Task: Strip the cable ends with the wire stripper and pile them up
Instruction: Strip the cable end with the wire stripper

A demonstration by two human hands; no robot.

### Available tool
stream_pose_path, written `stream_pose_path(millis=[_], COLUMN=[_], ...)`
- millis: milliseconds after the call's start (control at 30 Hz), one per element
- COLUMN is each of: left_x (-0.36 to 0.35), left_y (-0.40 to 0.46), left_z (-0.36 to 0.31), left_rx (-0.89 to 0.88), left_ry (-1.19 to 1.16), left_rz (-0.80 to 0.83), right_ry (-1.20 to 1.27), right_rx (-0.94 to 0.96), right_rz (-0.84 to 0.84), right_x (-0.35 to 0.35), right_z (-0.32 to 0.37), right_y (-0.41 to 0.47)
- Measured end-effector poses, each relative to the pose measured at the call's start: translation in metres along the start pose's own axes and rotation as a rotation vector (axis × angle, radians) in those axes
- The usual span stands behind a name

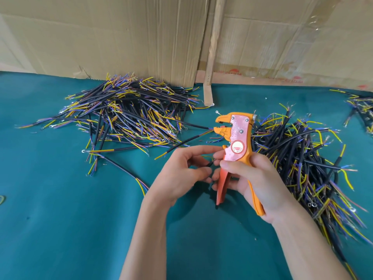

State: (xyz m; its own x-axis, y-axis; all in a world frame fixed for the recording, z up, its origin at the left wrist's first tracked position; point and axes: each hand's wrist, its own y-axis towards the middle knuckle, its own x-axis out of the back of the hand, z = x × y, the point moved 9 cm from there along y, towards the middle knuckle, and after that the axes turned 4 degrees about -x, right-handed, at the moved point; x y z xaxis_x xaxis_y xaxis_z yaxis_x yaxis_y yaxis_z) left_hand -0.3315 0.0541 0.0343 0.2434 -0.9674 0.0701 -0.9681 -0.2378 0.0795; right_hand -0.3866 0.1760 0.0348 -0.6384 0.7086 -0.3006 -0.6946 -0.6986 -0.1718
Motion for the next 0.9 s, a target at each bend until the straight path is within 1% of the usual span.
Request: stream_pose_path(millis=[133, 233, 400, 567, 700, 900], left_x=[0.007, 0.008, 0.004, -0.002, -0.003, -0.007], left_y=[0.001, 0.001, 0.003, 0.005, 0.005, 0.004], left_z=[0.006, 0.007, 0.001, -0.002, -0.002, -0.009], left_rx=[0.019, 0.015, -0.029, -0.065, -0.077, -0.098], left_ry=[0.093, 0.090, 0.029, 0.058, 0.039, -0.001], left_rz=[-0.068, -0.097, -0.061, -0.051, -0.052, -0.003], right_ry=[-0.016, -0.018, -0.036, -0.027, -0.030, -0.028], right_rx=[-0.002, -0.006, -0.015, 0.000, 0.016, 0.033], right_rz=[-0.008, -0.014, -0.057, -0.155, -0.216, -0.235], right_x=[0.001, 0.002, 0.009, 0.015, 0.021, 0.020], right_z=[-0.001, -0.002, -0.004, -0.006, -0.005, -0.003], right_y=[0.000, 0.001, 0.002, 0.002, 0.002, 0.001])
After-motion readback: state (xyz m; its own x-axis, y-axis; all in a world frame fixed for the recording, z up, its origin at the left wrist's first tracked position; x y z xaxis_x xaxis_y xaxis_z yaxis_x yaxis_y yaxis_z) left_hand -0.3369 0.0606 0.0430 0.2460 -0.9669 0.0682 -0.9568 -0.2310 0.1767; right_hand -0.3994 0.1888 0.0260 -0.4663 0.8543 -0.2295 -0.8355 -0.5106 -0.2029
